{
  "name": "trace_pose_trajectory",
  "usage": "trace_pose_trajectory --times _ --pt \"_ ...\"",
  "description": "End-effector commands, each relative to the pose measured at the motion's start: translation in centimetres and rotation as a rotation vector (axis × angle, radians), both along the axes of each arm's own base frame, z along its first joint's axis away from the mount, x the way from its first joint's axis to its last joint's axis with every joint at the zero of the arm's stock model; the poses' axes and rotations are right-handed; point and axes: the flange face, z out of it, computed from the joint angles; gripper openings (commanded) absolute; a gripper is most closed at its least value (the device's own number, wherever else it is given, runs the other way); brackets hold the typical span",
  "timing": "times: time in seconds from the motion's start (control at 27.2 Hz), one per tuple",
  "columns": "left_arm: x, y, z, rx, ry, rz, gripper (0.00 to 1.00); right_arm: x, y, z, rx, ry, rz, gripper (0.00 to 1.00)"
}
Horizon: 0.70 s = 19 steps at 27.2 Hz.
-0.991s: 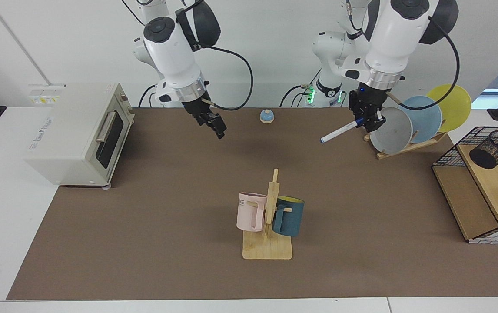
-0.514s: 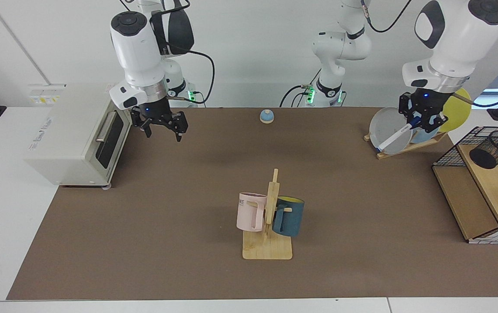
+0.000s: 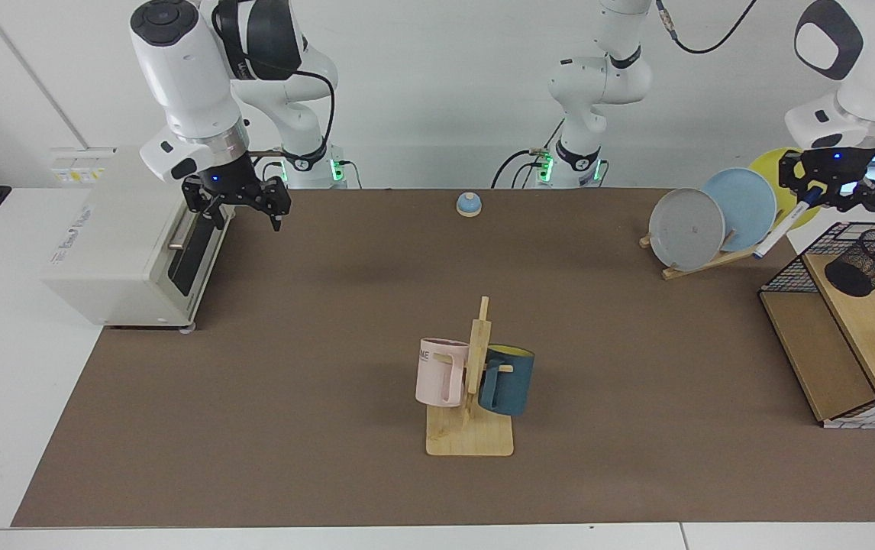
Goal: Put markers into pen holder
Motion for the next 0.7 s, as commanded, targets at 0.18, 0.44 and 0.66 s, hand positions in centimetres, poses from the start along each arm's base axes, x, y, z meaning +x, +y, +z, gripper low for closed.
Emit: trace_pose_trajectory --times 0.18,0.44,0.66 --pt "-0.7 5.9 3.7 0.166 0.001 -0.139 0.0 -2.7 -1.8 3.0 0.048 0.035 -0.022 1.0" --pt "-0.9 9.7 4.6 0.278 0.018 -0.268 0.0 -3.4 -2.2 4.1 0.05 0.01 -0.03 1.0" --pt "-0.5 11.2 5.9 0.413 0.052 -0.373 0.0 -4.2 -1.9 4.1 0.047 0.044 -0.023 1.0"
